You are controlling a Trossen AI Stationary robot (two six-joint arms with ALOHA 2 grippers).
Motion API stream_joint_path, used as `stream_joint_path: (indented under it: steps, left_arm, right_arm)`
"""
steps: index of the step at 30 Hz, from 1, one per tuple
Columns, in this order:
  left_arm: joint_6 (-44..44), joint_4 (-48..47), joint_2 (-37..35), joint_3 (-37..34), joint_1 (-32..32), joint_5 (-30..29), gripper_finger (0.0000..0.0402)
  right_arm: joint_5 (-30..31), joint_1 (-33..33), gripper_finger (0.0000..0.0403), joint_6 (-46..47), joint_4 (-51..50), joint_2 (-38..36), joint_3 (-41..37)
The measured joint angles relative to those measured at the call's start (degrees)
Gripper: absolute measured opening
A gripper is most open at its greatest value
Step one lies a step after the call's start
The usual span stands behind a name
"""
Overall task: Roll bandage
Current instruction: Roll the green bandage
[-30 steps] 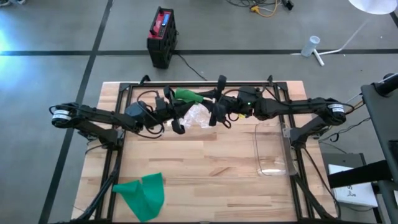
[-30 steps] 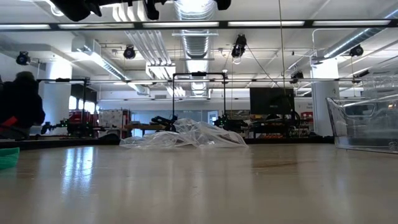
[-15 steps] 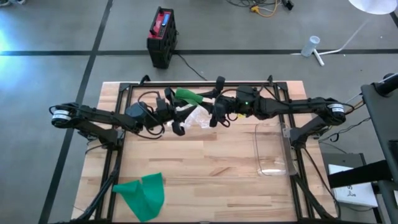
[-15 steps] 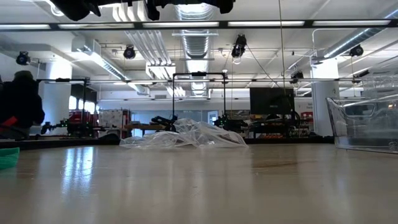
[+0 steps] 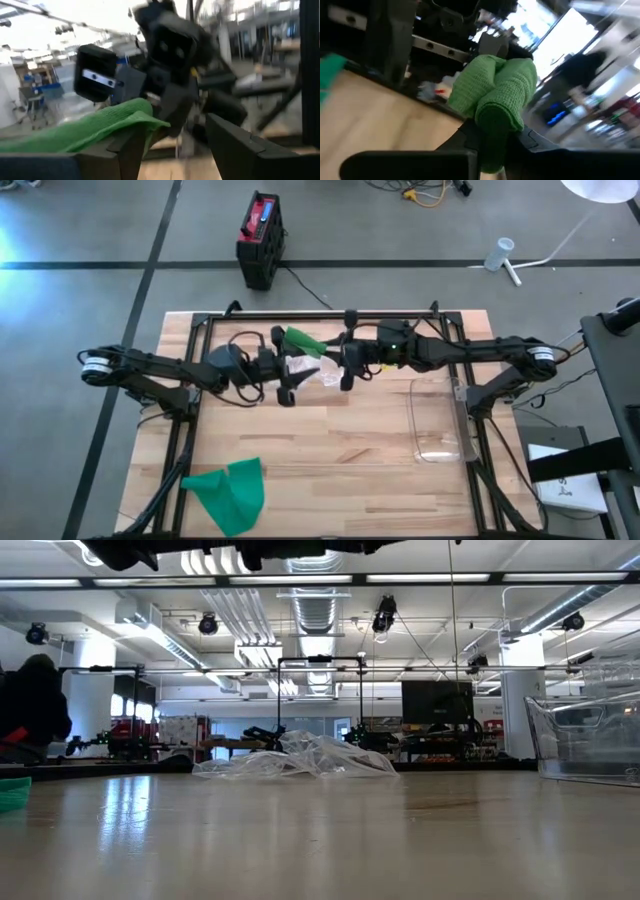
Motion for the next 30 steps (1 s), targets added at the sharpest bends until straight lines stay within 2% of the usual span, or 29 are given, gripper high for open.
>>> stream_joint_path:
  steps: [6,11,14,19,24,30]
  left_arm:
    - [1.97,-13.44,-2.11,0.55,-0.06,-0.64,0.0195]
    - [0.05,-34.45,-2.26,8.51,-0.06,-0.68,0.0186]
    - [-0.16,-41.04,-0.31,12.79,-0.08,0.04,0.0180]
    - [4.68,-47.86,2.79,17.41,-0.10,0.36,0.0170]
    - [5.64,-52.34,4.64,21.43,-0.08,0.65,0.0160]
    - [5.82,-53.30,7.08,23.32,-0.03,5.52,0.0150]
  right_arm:
    - [-4.07,-0.61,0.0032,12.00,-8.21,0.16,0.00]
    - [-5.70,-0.68,0.0034,15.71,-12.18,0.25,-0.41]
    - [-8.21,-0.74,0.0033,17.51,-12.37,0.25,-0.83]
    - [-11.37,-1.04,0.0034,23.85,-14.72,0.47,-0.59]
    - [-13.53,-2.04,0.0034,33.80,-19.08,0.34,0.78]
    - [-25.37,-4.33,0.0034,43.48,-22.54,0.33,1.50]
